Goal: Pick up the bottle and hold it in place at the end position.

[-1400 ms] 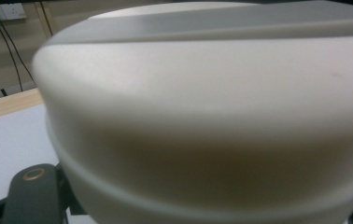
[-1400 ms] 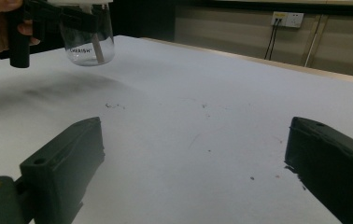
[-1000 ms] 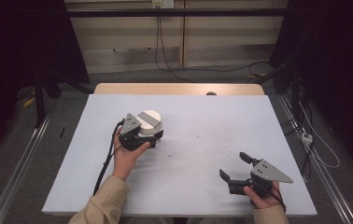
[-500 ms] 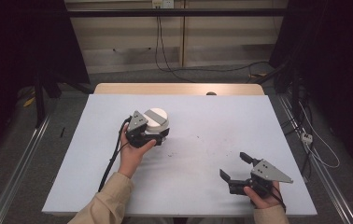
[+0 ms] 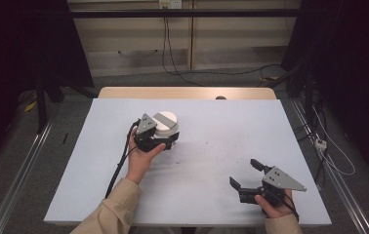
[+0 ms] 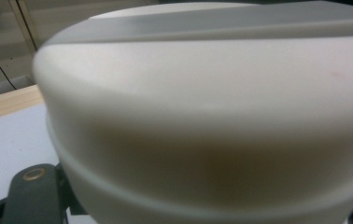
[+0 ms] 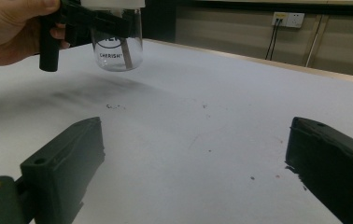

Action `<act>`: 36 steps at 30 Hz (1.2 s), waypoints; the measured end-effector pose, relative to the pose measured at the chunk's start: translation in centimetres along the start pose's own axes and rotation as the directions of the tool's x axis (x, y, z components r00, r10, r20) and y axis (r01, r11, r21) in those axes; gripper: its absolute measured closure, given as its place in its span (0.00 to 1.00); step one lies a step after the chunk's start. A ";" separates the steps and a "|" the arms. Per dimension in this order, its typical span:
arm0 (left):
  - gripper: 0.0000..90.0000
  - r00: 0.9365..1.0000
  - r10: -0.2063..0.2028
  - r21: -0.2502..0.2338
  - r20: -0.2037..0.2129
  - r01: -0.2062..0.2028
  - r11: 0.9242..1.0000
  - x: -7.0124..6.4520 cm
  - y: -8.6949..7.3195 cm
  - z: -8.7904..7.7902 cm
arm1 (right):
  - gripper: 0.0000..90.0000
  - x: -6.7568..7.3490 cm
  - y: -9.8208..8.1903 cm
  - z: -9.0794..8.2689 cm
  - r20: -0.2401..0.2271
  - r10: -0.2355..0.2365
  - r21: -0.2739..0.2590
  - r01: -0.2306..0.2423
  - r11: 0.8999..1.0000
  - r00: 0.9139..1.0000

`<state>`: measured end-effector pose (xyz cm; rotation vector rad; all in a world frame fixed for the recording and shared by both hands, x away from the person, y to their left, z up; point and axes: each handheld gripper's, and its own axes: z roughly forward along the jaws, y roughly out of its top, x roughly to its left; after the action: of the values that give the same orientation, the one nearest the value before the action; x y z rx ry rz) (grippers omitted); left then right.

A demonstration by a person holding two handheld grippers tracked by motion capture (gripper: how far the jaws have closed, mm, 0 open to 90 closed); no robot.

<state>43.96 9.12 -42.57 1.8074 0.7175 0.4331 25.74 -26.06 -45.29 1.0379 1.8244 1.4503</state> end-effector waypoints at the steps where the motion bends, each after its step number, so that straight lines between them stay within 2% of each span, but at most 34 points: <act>1: 0.21 1.000 0.005 0.002 0.001 -0.005 1.000 0.0 0.0 0.2 | 0.04 0.0 0.0 0.0 -0.003 0.002 0.000 -0.002 1.000 1.000; 10: 0.21 1.000 0.014 0.004 0.013 -0.014 1.000 -0.4 0.3 0.9 | 0.04 0.0 0.0 0.1 -0.005 0.001 -0.001 -0.001 1.000 1.000; 24: 0.21 1.000 0.004 0.009 0.018 -0.004 1.000 -0.5 0.1 1.7 | 0.04 0.0 0.0 0.1 -0.008 -0.001 0.000 0.001 1.000 1.000; 36: 0.21 0.999 0.016 0.015 0.034 -0.017 1.000 -0.9 0.4 2.4 | 0.04 0.0 0.0 0.1 -0.010 -0.001 0.000 0.001 1.000 1.000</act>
<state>44.83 6.73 -42.98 1.8323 0.6846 0.4079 25.80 -26.00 -45.33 1.0313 1.8311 1.4572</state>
